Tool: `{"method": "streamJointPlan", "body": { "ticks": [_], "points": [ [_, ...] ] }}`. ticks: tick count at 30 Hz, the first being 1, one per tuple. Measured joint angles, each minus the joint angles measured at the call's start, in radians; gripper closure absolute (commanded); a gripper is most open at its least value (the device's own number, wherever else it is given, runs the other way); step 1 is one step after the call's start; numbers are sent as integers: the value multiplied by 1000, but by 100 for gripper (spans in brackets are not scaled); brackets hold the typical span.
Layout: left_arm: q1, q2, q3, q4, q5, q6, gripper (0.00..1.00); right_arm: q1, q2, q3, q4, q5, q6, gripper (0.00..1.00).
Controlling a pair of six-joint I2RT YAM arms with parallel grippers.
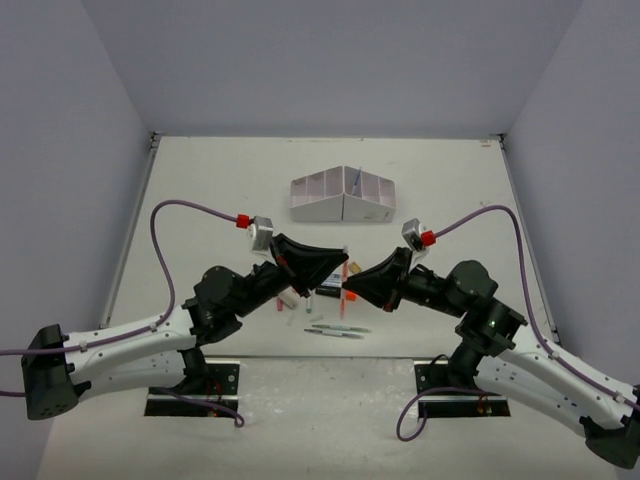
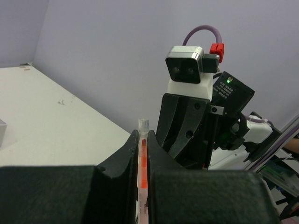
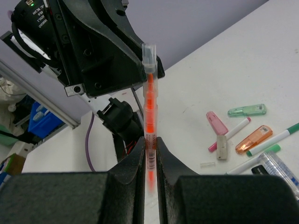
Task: Sort the stationery into containers
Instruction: Close the pen cap on the pen.
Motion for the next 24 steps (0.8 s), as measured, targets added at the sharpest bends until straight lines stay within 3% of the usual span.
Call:
{"method": "streamJointPlan", "body": {
  "ticks": [15, 16, 19, 21, 24],
  "points": [
    [6, 23, 0, 20, 57, 2, 100, 7, -29, 48, -98, 73, -18, 100],
    [6, 23, 0, 18, 59, 3, 98, 7, -31, 49, -102, 74, -23, 100],
    [6, 22, 0, 10, 64, 8, 80, 7, -26, 57, -120, 68, -39, 100],
    [6, 21, 1, 1, 64, 15, 75, 7, -13, 67, -127, 62, -53, 100],
    [5, 14, 1, -54, 67, 25, 77, 6, 11, 91, -111, 61, -64, 100]
  ]
}}
